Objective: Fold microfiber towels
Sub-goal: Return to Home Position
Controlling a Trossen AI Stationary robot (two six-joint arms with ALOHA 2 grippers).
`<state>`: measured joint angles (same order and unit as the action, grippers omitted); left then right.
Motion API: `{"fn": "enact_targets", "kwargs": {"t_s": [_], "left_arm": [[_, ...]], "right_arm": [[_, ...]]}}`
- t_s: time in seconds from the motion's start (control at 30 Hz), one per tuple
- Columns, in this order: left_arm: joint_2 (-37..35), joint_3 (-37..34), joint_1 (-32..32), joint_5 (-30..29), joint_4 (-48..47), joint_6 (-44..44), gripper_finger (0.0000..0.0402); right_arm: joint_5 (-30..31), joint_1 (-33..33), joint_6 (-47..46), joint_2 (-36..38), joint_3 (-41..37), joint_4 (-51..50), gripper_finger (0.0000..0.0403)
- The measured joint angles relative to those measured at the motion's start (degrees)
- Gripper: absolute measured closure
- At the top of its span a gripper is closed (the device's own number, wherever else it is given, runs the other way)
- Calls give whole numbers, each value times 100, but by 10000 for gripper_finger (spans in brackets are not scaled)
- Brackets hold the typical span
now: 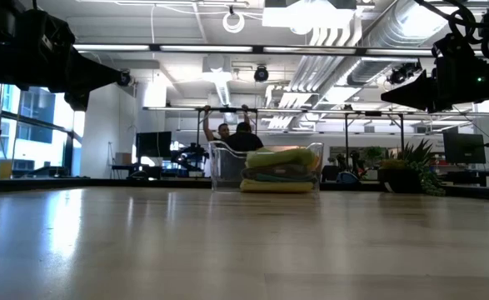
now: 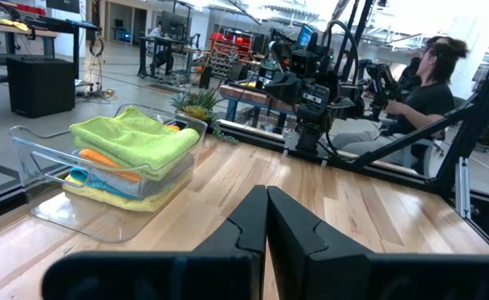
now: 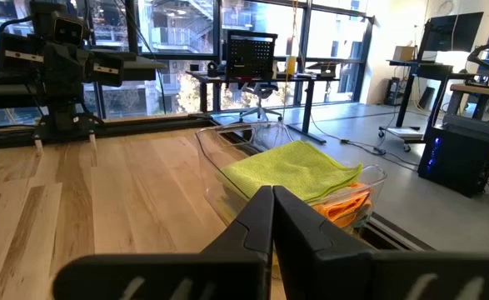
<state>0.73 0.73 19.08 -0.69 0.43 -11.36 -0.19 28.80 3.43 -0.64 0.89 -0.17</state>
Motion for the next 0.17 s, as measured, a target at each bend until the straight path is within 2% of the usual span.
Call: {"fn": "enact_targets", "kwargs": {"t_s": [0.17], "left_arm": [[-1, 0, 2, 0, -1, 1, 401]], "right_arm": [[-1, -2, 1, 0, 0, 1, 403]]}}
